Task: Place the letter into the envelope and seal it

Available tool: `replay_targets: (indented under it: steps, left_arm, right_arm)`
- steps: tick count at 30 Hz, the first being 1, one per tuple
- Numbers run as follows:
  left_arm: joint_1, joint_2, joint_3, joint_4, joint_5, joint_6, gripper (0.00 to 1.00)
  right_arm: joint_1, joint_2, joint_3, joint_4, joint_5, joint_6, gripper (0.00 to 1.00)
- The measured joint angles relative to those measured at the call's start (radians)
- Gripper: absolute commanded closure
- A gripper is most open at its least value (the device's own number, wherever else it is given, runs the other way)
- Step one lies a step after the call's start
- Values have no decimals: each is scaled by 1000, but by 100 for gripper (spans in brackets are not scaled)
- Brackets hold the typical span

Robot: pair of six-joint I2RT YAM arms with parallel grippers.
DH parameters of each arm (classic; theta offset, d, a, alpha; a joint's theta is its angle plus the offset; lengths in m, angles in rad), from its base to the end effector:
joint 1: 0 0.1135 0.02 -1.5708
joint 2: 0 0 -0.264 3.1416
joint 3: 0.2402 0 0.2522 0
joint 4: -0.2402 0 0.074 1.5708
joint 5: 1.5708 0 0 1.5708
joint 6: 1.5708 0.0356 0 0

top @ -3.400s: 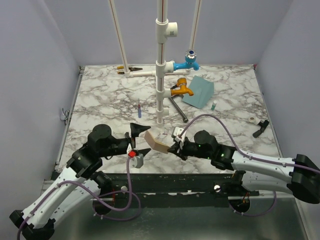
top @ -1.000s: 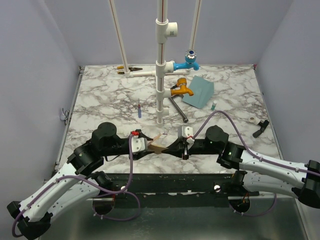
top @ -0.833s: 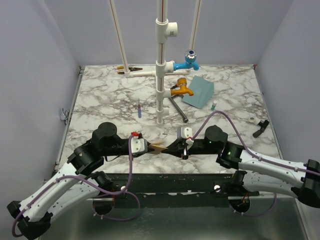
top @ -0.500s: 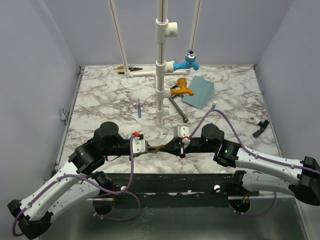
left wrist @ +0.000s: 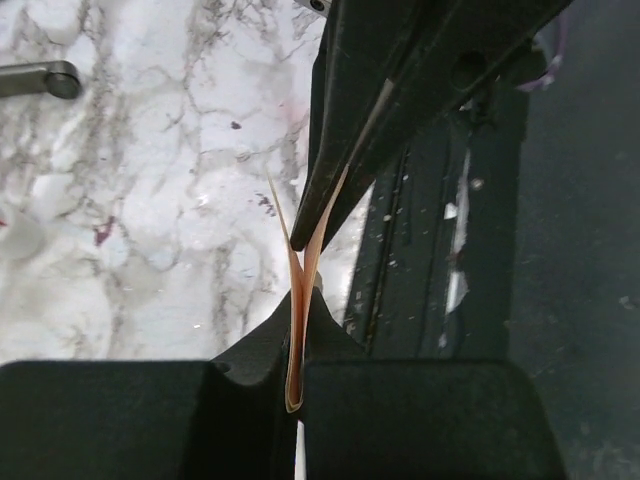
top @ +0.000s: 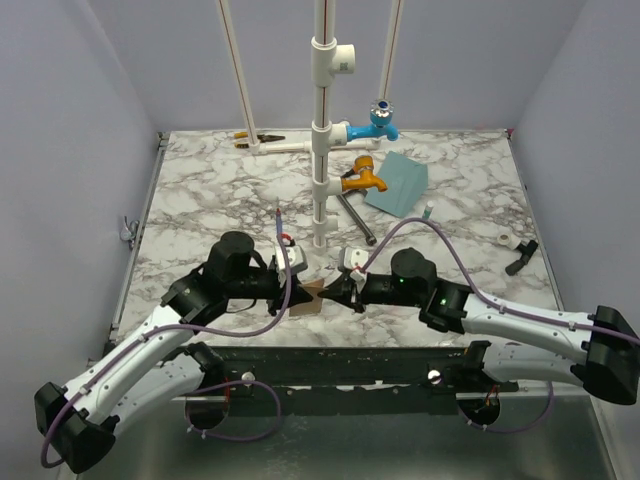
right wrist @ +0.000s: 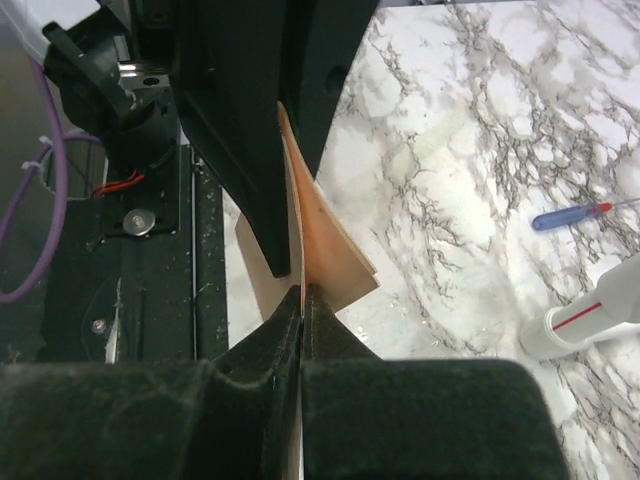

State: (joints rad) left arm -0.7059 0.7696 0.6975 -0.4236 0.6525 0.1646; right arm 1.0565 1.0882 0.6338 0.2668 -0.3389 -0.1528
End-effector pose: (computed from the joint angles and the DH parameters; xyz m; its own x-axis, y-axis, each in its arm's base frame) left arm 0.1146 -0.1261 0.2907 -0.2060 0.3467 -0.9151 0.9688 0.2042 -0.1408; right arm 0.1125 0.2231 0.2737 0.0588 -0.1878 -0.9804 -0.9843 0.1528 -0.0882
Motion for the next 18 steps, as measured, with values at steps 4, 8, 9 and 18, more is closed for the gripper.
replay_targets:
  steps: [4, 8, 9, 18]
  left_arm:
    - [52, 37, -40, 65, 88, -137, 100]
    - [83, 107, -137, 196, 153, -310, 100]
    - [84, 117, -160, 226, 163, -343, 100]
    - [98, 201, -290, 513, 217, -555, 100]
  right_arm:
    - [-11, -9, -7, -2, 6, 18, 99]
    - [-21, -3, -7, -31, 5, 59, 99]
    - [-24, 1, -9, -35, 5, 74, 99]
    - [-44, 40, -51, -37, 6, 188, 75]
